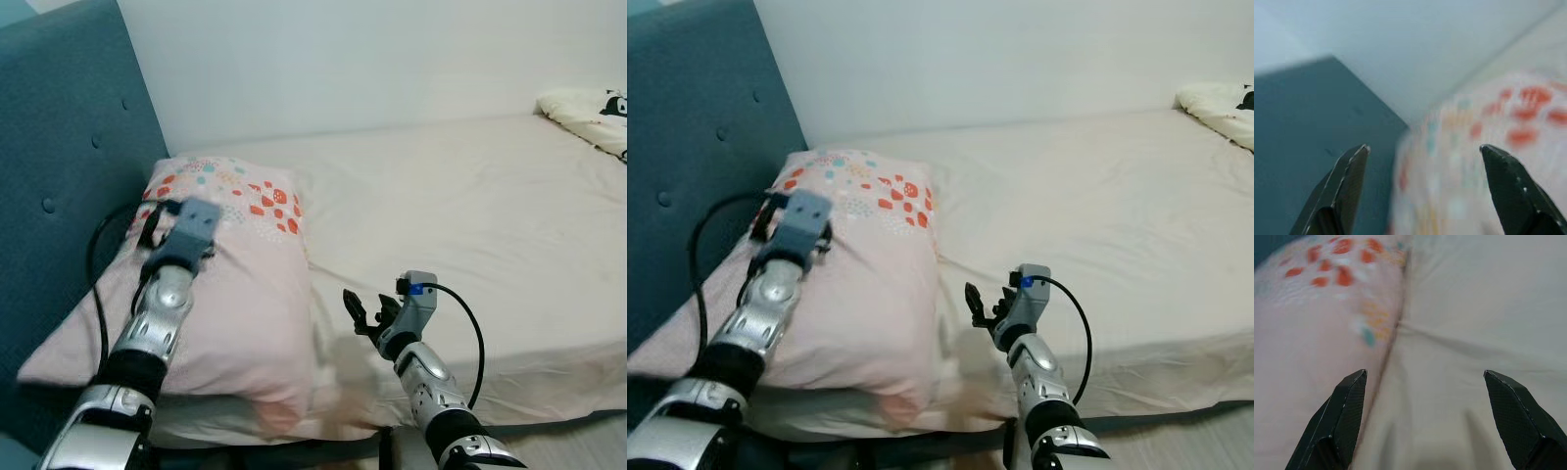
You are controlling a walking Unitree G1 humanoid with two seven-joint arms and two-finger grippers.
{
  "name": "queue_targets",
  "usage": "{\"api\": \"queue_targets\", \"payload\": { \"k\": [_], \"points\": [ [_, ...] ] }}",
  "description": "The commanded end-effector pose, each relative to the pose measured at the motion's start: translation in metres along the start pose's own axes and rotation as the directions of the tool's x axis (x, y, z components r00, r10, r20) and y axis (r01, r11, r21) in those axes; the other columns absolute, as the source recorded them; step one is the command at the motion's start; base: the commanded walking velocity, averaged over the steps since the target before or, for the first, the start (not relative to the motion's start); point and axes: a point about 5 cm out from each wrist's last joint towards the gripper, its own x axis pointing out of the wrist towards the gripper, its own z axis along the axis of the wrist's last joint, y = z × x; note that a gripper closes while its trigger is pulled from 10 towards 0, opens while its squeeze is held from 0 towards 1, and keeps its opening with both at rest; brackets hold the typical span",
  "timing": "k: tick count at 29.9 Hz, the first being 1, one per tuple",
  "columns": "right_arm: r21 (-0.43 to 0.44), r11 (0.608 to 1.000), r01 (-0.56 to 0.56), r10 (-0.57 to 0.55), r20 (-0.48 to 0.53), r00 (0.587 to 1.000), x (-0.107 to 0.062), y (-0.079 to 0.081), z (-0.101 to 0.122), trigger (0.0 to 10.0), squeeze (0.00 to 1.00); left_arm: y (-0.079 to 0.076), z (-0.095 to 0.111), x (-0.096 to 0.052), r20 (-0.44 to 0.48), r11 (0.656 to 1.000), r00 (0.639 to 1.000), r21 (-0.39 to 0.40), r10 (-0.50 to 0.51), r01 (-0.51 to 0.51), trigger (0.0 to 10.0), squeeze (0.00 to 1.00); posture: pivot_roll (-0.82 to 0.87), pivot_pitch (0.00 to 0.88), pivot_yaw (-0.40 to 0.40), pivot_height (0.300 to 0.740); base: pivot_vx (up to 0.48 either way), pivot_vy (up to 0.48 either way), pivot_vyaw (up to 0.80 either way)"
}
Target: Clean up the room
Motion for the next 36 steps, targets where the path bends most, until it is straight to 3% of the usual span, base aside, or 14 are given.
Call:
{"api": "queue_targets", "payload": {
  "k": [1,7,14,15,17,18,19,22,28,29,30,32,33,36],
  "points": [
    [0.002,1.000,-0.011,0.011,-0.013,1.000,-0.001,0.002,-0.003,10.0,0.00,-0.003,-0.019,-0.006,-0.077,0.994,0.996,0.098,-0.047,0.055,10.0,0.00,0.00,0.038,0.043,0.540,0.000,0.000,0.00],
    [0.004,1.000,-0.008,0.008,-0.014,1.000,-0.001,0.002,-0.004,10.0,0.00,-0.014,-0.057,-0.021,-0.264,0.941,0.946,0.228,-0.188,0.251,10.0,0.00,0.00,0.041,0.043,0.540,0.000,0.000,0.00],
    [0.006,1.000,-0.009,0.009,-0.017,1.000,-0.002,0.002,-0.005,10.0,0.00,-0.010,-0.067,-0.026,-0.318,0.957,0.929,0.150,-0.191,0.248,10.0,0.00,0.00,0.044,0.044,0.540,0.000,0.000,0.00],
    [0.006,1.000,-0.008,0.009,-0.017,1.000,-0.002,0.002,-0.005,10.0,0.00,-0.008,-0.074,-0.029,-0.379,0.985,0.910,-0.036,-0.168,0.167,10.0,0.00,0.01,0.045,0.047,0.540,0.000,0.000,0.00],
    [0.009,1.000,-0.008,0.008,-0.016,1.000,-0.002,0.003,-0.005,10.0,0.00,-0.001,-0.088,-0.037,-0.488,0.918,0.861,-0.391,-0.139,-0.074,10.0,0.00,0.00,0.046,0.049,0.540,0.000,0.000,0.00],
    [0.009,1.000,-0.008,0.008,-0.016,1.000,-0.002,0.003,-0.005,10.0,0.00,-0.001,-0.088,-0.037,-0.488,0.918,0.861,-0.391,-0.139,-0.074,10.0,0.00,0.00,0.046,0.049,0.540,0.000,0.000,0.00],
    [0.011,1.000,-0.006,0.006,-0.020,1.000,-0.003,0.002,-0.007,10.0,0.00,-0.002,-0.100,-0.053,-0.538,0.815,0.828,-0.545,-0.158,-0.198,10.0,0.00,0.01,0.050,0.049,0.540,0.000,0.000,0.00],
    [0.013,1.000,-0.004,0.005,-0.022,1.000,-0.003,0.002,-0.008,10.0,0.00,-0.005,-0.105,-0.064,-0.541,0.789,0.820,-0.579,-0.186,-0.203,10.0,0.00,0.02,0.052,0.049,0.540,0.000,0.000,0.00],
    [0.015,1.000,-0.006,0.007,-0.027,1.000,-0.003,0.003,-0.009,10.0,0.00,-0.021,-0.141,-0.104,-0.651,0.714,0.695,-0.639,-0.304,-0.286,10.0,0.00,0.02,0.052,0.049,0.540,0.000,0.000,0.00],
    [0.016,1.000,-0.009,0.009,-0.028,1.000,-0.003,0.003,-0.009,10.0,0.00,-0.025,-0.139,-0.103,-0.601,0.578,0.723,-0.741,-0.341,-0.344,10.0,0.00,0.02,0.052,0.049,0.540,0.000,0.000,0.00],
    [0.016,1.000,-0.009,0.009,-0.028,1.000,-0.003,0.003,-0.009,10.0,0.00,-0.025,-0.139,-0.103,-0.601,0.578,0.723,-0.741,-0.341,-0.344,10.0,0.00,0.02,0.052,0.049,0.540,0.000,0.000,0.00],
    [0.015,1.000,-0.010,0.011,-0.028,1.000,-0.003,0.003,-0.009,10.0,0.00,-0.021,-0.126,-0.093,-0.506,0.383,0.798,-0.843,-0.326,-0.378,10.0,0.00,0.02,0.052,0.049,0.540,0.000,0.000,0.00],
    [0.015,1.000,-0.010,0.011,-0.028,1.000,-0.003,0.003,-0.009,10.0,0.00,-0.020,-0.123,-0.090,-0.485,0.337,0.815,-0.861,-0.318,-0.381,10.0,0.00,0.02,0.052,0.049,0.540,0.000,0.000,0.00],
    [0.018,1.000,-0.012,0.012,-0.025,1.000,-0.002,0.004,-0.007,10.0,0.00,0.002,-0.084,-0.066,-0.198,0.027,0.958,-0.980,-0.207,-0.196,10.0,0.00,0.03,0.050,0.040,0.540,0.000,0.000,0.00]
  ]
}}
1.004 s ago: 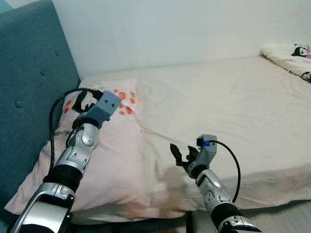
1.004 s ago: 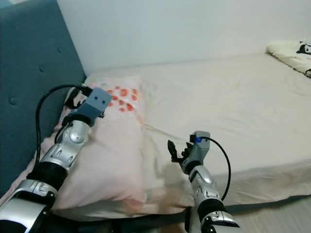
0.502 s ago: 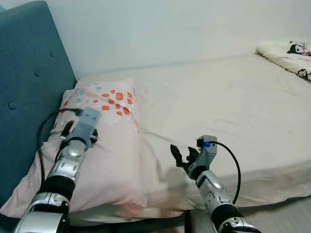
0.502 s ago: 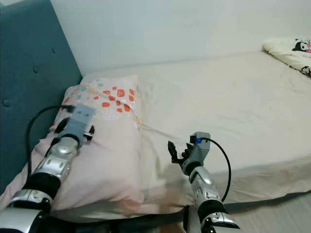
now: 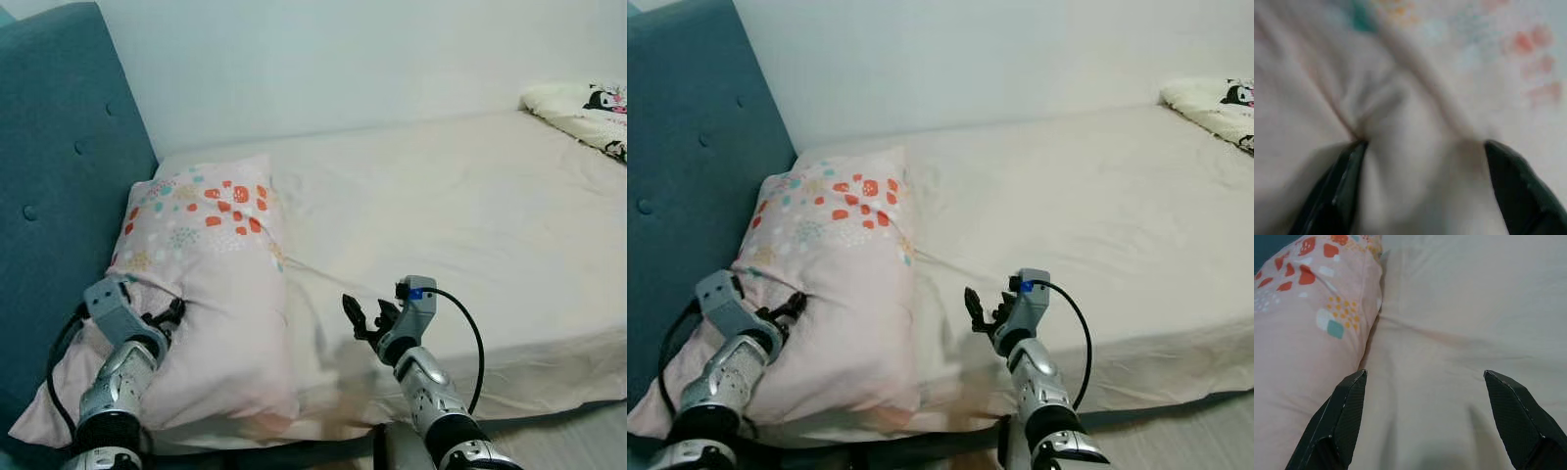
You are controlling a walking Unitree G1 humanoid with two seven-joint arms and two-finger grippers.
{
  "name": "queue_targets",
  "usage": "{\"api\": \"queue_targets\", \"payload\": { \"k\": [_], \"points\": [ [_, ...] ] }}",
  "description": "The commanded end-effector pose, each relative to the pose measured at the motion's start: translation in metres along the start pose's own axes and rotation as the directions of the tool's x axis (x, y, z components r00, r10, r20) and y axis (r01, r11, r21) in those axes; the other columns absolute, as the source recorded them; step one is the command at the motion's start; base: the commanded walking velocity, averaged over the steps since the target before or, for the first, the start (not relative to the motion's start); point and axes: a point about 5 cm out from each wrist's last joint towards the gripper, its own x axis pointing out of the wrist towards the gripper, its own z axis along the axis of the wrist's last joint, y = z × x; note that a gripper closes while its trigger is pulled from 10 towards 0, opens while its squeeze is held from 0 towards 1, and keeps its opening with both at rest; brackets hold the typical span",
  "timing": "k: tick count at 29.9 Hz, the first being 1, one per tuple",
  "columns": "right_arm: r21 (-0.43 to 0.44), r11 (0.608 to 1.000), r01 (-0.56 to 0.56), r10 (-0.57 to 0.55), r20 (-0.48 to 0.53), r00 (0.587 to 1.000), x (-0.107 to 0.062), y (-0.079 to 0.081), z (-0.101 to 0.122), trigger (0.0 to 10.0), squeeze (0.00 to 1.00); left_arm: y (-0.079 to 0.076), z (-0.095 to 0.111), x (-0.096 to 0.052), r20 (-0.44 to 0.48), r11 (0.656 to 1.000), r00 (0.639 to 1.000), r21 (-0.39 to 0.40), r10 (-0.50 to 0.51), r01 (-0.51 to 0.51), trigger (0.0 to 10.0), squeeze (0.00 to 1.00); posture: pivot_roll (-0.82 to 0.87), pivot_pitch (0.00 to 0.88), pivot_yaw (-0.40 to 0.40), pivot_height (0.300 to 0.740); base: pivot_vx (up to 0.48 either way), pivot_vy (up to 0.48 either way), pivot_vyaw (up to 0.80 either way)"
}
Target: Clean up the room
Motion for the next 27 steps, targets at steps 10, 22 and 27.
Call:
{"api": "queue_targets", "payload": {
  "k": [10,22,27],
  "points": [
    [0.016,1.000,-0.027,0.027,0.006,1.000,0.003,0.005,0.003,10.0,0.00,-0.091,0.055,-0.018,0.207,0.746,0.749,-0.110,-0.629,0.657,10.0,0.00,0.03,0.040,0.035,0.540,0.000,0.000,0.00],
    [0.062,0.998,-0.008,0.007,0.026,1.000,0.000,-0.006,0.007,10.0,0.00,-0.103,-0.005,-0.017,-0.061,0.753,0.751,-0.015,-0.657,0.658,10.0,0.00,0.02,0.020,0.021,0.585,0.000,0.000,0.00],
    [0.073,0.997,0.039,-0.039,0.005,0.999,-0.004,-0.015,0.002,10.0,0.00,-0.083,-0.056,-0.014,-0.261,0.806,0.795,0.094,-0.547,0.585,10.0,0.00,0.01,0.023,0.023,0.610,0.000,0.000,0.00]
  ]
}}
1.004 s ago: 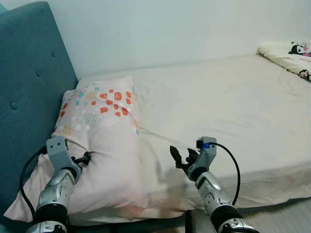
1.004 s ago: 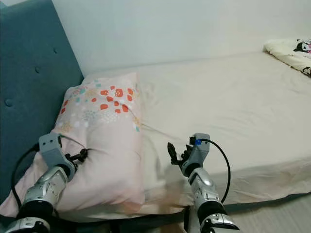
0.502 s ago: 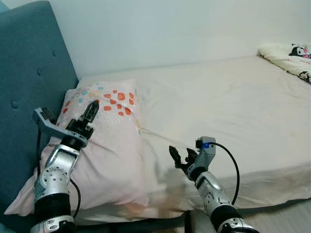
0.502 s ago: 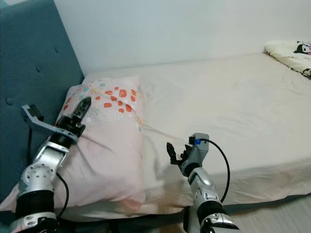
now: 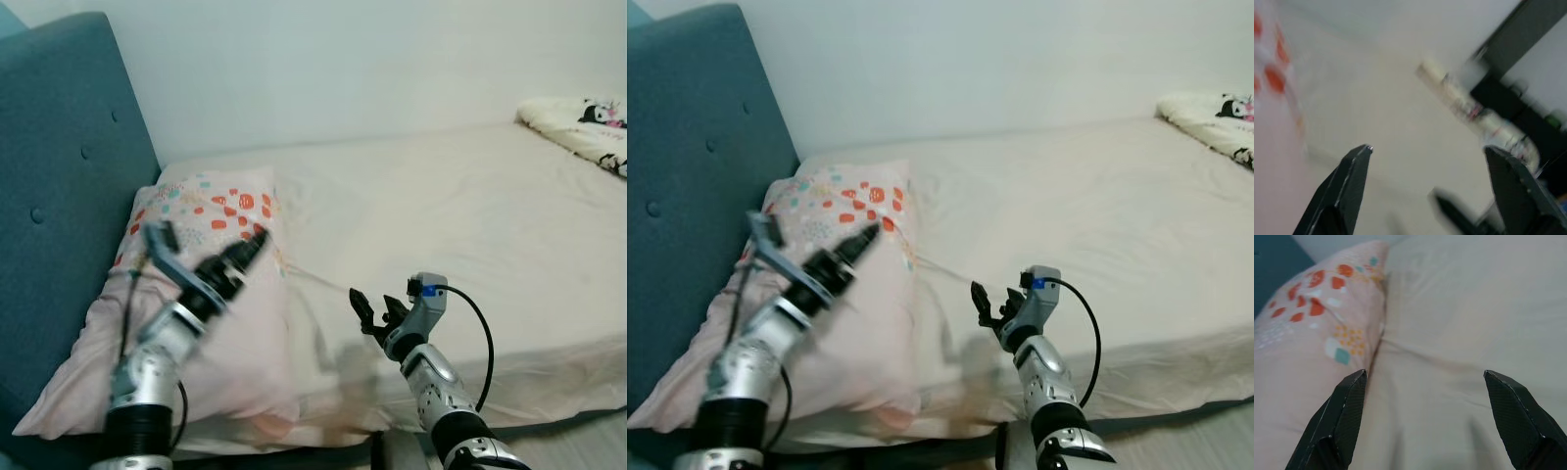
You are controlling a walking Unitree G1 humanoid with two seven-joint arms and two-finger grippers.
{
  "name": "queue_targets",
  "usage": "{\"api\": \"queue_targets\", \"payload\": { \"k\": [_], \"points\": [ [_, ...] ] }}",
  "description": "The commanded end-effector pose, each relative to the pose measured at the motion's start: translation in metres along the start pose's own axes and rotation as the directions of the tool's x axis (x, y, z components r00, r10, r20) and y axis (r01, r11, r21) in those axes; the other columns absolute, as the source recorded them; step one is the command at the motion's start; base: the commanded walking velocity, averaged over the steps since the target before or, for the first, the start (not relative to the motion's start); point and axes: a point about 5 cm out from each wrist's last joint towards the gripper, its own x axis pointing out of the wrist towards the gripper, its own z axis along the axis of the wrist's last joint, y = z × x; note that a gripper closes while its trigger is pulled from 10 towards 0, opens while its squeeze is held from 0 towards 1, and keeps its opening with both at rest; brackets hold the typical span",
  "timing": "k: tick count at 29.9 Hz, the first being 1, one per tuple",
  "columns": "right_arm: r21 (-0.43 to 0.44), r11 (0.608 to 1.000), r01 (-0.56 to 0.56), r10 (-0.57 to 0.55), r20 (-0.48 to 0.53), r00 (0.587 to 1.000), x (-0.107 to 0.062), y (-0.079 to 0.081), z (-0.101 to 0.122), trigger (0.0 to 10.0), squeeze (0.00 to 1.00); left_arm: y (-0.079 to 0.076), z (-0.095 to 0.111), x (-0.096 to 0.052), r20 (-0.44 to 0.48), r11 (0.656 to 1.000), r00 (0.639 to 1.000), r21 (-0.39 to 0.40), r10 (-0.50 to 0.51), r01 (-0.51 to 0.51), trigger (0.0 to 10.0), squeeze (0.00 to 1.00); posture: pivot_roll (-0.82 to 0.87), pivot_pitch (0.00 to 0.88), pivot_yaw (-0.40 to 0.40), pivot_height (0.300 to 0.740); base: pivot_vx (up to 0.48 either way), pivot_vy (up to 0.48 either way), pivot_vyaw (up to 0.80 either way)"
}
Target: Clean up the room
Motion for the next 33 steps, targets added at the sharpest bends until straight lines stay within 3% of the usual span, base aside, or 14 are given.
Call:
{"api": "queue_targets", "payload": {
  "k": [1,5,12,22,27,30,31,32,33],
  "points": [
    [0.020,0.999,0.028,-0.027,-0.021,0.999,-0.003,-0.004,-0.005,10.0,0.00,0.011,-0.020,-0.007,-0.074,0.998,0.995,0.033,0.061,-0.058,10.0,0.00,0.01,0.023,0.023,0.615,0.000,0.000,0.00],
    [0.024,0.998,0.060,-0.059,-0.042,0.997,-0.008,-0.012,-0.010,10.0,0.00,0.021,-0.036,-0.014,-0.120,0.993,0.986,0.044,0.116,-0.112,10.0,0.00,0.01,0.026,0.027,0.630,0.000,0.000,0.00],
    [-0.003,0.985,0.172,-0.171,-0.141,0.975,-0.030,-0.038,-0.032,10.0,0.00,0.023,-0.045,-0.018,-0.110,0.992,0.986,0.021,0.123,-0.121,10.0,0.00,0.01,0.029,0.029,0.660,0.000,0.000,0.00],
    [-0.014,0.977,0.212,-0.211,-0.183,0.960,-0.042,-0.047,-0.043,10.0,0.00,0.041,-0.055,-0.029,-0.142,0.979,0.969,0.017,0.202,-0.201,10.0,0.00,0.01,0.034,0.034,0.690,0.000,0.000,0.00],
    [-0.040,0.967,0.253,-0.255,-0.221,0.941,-0.050,-0.054,-0.050,10.0,0.00,0.055,-0.066,-0.042,-0.178,0.962,0.945,0.026,0.273,-0.273,10.0,0.00,0.01,0.033,0.037,0.710,0.000,0.000,0.00],
    [-0.106,0.943,0.314,-0.331,-0.305,0.893,-0.069,-0.067,-0.067,10.0,0.00,0.078,-0.088,-0.076,-0.272,0.908,0.867,0.087,0.418,-0.410,10.0,0.00,0.02,0.031,0.034,0.725,0.000,0.000,0.00],
    [-0.106,0.943,0.314,-0.331,-0.305,0.893,-0.069,-0.067,-0.067,10.0,0.00,0.078,-0.088,-0.076,-0.272,0.908,0.867,0.087,0.418,-0.410,10.0,0.00,0.02,0.031,0.034,0.725,0.000,0.000,0.00],
    [-0.126,0.930,0.346,-0.368,-0.347,0.863,-0.080,-0.073,-0.076,10.0,0.00,0.087,-0.101,-0.098,-0.333,0.869,0.806,0.114,0.490,-0.481,10.0,0.00,0.02,0.031,0.034,0.735,0.000,0.000,0.00],
    [-0.135,0.925,0.356,-0.381,-0.364,0.850,-0.085,-0.076,-0.079,10.0,0.00,0.089,-0.106,-0.106,-0.359,0.853,0.779,0.119,0.514,-0.507,10.0,0.00,0.02,0.031,0.035,0.740,0.000,0.000,0.00]
  ]
}}
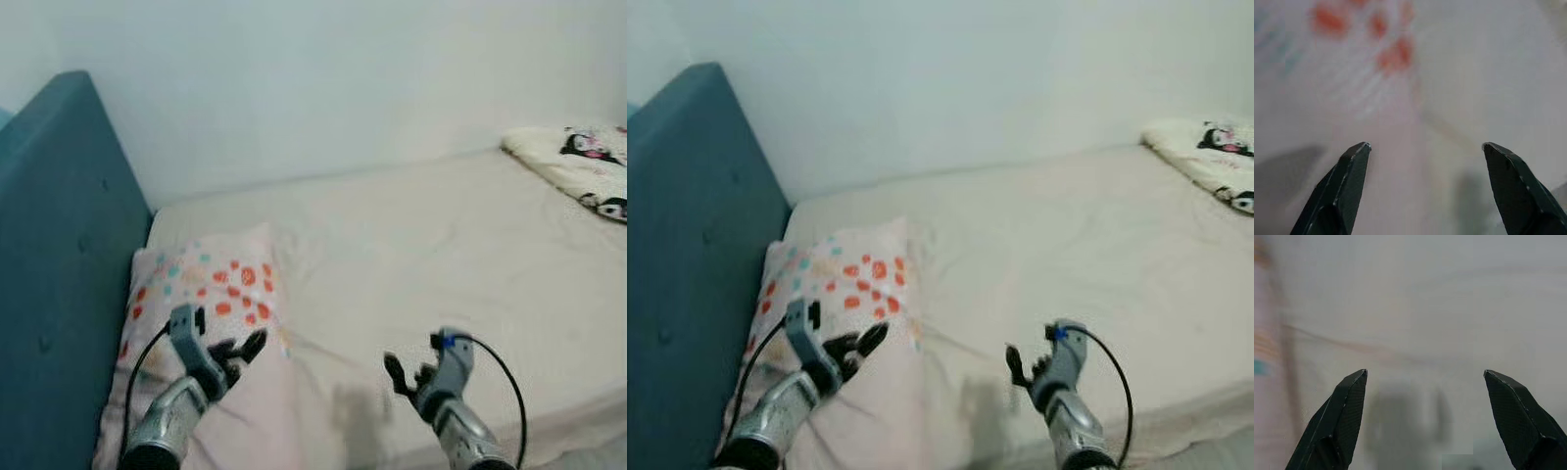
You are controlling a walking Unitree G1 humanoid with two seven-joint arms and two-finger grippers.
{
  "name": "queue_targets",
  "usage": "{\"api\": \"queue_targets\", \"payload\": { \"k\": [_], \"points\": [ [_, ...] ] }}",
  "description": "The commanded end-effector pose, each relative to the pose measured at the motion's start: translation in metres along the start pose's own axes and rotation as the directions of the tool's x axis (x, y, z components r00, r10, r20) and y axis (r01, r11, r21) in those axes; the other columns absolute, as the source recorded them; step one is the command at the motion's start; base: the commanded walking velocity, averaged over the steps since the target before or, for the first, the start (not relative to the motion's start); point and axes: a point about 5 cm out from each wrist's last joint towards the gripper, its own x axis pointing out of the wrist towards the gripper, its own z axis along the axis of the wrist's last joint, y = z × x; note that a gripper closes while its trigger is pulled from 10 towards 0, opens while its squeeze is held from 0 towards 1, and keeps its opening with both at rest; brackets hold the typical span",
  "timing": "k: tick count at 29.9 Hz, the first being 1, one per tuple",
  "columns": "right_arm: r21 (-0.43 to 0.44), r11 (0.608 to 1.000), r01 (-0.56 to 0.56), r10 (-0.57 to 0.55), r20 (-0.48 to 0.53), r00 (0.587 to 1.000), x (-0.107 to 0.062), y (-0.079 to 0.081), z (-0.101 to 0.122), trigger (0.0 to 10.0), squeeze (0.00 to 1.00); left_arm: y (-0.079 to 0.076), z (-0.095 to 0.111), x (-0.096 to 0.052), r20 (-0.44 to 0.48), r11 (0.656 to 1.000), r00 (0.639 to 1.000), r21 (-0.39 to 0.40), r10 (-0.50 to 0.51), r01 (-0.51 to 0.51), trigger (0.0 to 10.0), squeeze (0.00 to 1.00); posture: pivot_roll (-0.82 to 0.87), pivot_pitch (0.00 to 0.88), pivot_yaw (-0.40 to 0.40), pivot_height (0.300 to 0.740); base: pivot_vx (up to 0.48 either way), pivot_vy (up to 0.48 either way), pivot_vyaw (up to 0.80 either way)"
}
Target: Clean up the room
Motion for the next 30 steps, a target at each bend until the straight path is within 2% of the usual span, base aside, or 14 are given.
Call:
{"api": "queue_targets", "payload": {
  "k": [1,2,3,5,6,10,12,15,21,30],
  "points": [
    [-0.008,1.000,0.018,-0.018,-0.067,0.998,-0.004,-0.002,-0.015,10.0,0.00,0.013,-0.018,-0.010,-0.069,0.998,0.995,0.004,0.067,-0.067,10.0,0.00,0.02,0.031,0.035,0.740,0.000,0.000,0.00],
    [-0.011,0.999,0.040,-0.041,-0.095,0.995,-0.007,-0.007,-0.022,10.0,0.00,0.020,-0.030,-0.017,-0.119,0.994,0.987,0.005,0.109,-0.109,10.0,0.00,0.02,0.031,0.035,0.740,0.000,0.000,0.00],
    [-0.011,0.999,0.040,-0.041,-0.095,0.995,-0.007,-0.007,-0.022,10.0,0.00,0.020,-0.030,-0.017,-0.119,0.994,0.987,0.005,0.109,-0.109,10.0,0.00,0.02,0.031,0.035,0.740,0.000,0.000,0.00],
    [-0.025,0.995,0.092,-0.095,-0.161,0.982,-0.017,-0.019,-0.041,10.0,0.00,0.034,-0.058,-0.034,-0.232,0.978,0.951,0.037,0.206,-0.203,10.0,0.00,0.01,0.028,0.034,0.740,0.000,0.000,0.00],
    [-0.029,0.994,0.106,-0.109,-0.177,0.978,-0.020,-0.022,-0.046,10.0,0.00,0.037,-0.066,-0.039,-0.259,0.974,0.939,0.045,0.228,-0.224,10.0,0.00,0.01,0.028,0.034,0.740,0.000,0.000,0.00],
    [-0.038,0.991,0.127,-0.132,-0.202,0.970,-0.026,-0.025,-0.055,10.0,0.00,0.041,-0.081,-0.049,-0.318,0.965,0.913,0.040,0.258,-0.258,10.0,0.00,0.01,0.028,0.033,0.740,0.000,-0.161,0.00],
    [-0.072,0.988,0.138,-0.151,-0.245,0.958,-0.031,-0.027,-0.066,10.0,0.00,0.043,-0.095,-0.058,-0.376,0.958,0.883,0.064,0.282,-0.279,10.0,0.00,0.01,0.026,0.034,0.740,0.000,-0.480,0.00],
    [-0.084,0.986,0.142,-0.159,-0.259,0.953,-0.033,-0.027,-0.071,10.0,0.00,0.042,-0.102,-0.062,-0.408,0.959,0.869,0.086,0.281,-0.270,10.0,0.00,0.01,0.026,0.034,0.740,0.000,-0.480,0.00],
    [-0.122,0.977,0.176,-0.206,-0.314,0.927,-0.042,-0.031,-0.086,10.0,0.00,0.039,-0.101,-0.058,-0.401,0.962,0.874,0.093,0.274,-0.258,10.0,0.00,0.01,0.026,0.034,0.740,0.000,-0.480,0.00],
    [-0.091,0.969,0.231,-0.248,-0.325,0.913,-0.046,-0.034,-0.093,10.0,0.00,0.042,-0.099,-0.059,-0.406,0.959,0.869,0.111,0.284,-0.262,10.0,0.00,0.01,0.026,0.036,0.740,0.000,-0.480,0.00]
  ]
}}
